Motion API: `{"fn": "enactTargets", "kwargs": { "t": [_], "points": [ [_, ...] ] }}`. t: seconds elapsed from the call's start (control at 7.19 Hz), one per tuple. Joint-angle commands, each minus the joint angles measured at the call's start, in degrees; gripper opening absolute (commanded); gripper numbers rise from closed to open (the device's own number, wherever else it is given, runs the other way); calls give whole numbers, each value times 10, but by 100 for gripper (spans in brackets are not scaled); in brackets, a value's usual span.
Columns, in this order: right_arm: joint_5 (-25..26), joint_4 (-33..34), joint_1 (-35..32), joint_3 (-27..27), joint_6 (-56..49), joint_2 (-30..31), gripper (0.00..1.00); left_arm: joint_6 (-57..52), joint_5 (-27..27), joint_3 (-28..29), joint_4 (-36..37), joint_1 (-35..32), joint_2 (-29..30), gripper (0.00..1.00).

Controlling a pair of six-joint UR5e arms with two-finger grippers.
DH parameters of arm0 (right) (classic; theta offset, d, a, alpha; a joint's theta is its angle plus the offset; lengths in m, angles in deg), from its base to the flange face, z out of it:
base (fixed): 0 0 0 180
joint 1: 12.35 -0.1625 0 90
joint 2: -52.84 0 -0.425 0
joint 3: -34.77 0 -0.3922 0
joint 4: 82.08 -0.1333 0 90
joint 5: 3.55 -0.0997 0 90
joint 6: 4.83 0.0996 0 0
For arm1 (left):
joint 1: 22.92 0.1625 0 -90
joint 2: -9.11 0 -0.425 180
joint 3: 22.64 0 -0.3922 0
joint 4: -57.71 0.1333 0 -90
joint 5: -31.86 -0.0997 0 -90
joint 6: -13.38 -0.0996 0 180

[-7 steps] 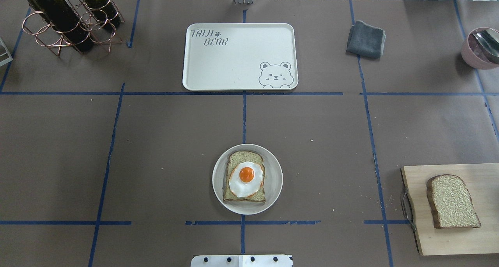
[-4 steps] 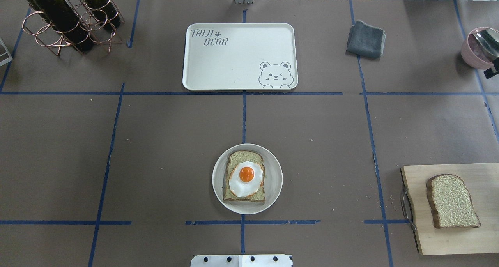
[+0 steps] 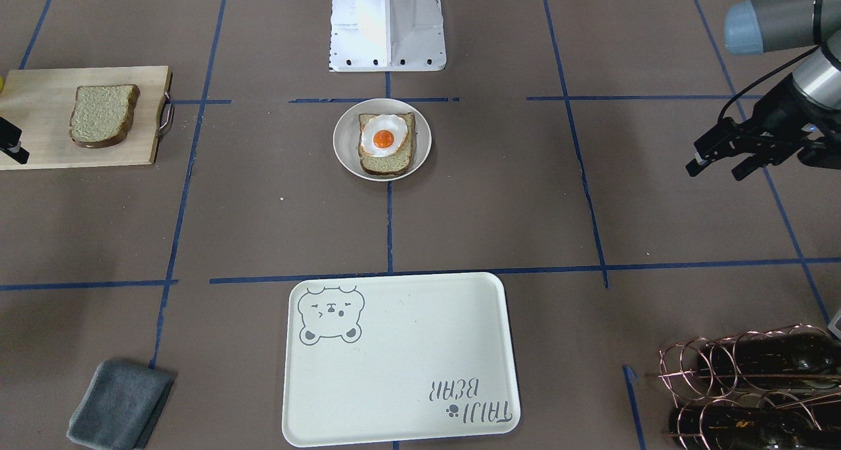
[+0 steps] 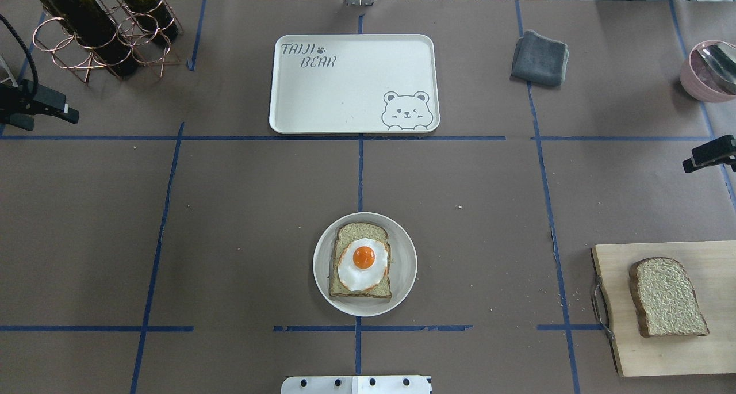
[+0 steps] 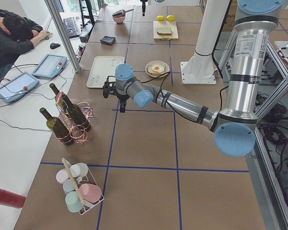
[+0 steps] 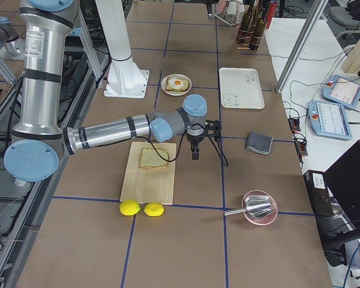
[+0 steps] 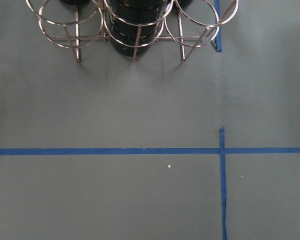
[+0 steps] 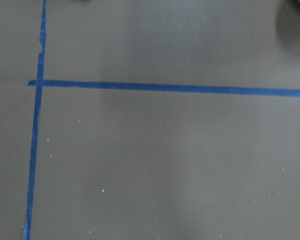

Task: Make sandwich and place on tray
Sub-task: 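Move the right gripper to the bread slice while the left arm reaches forward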

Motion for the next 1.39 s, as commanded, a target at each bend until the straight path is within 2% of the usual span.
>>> {"fn": "enactTargets", "kwargs": {
  "t": [0.0,0.28,0.56,0.83,0.97,1.11,1.25],
  "points": [
    [17,-181,60,14,119,81,100,65,-24,-5,-26,46,14,100],
    [50,-226,105,19,141,123,100,157,-54,-6,-27,102,52,100],
    [100,-335,170,44,229,148,100,232,-108,-15,-31,167,77,100],
    [161,-343,241,44,281,149,100,265,-115,-15,-31,184,98,100],
    [162,-358,248,44,283,164,99,270,-115,-15,-31,185,99,100],
    [162,-365,259,44,282,176,94,274,-115,-15,-32,185,99,100],
    [162,-365,268,44,282,179,78,276,-115,-14,-31,185,103,100]
  ]
}}
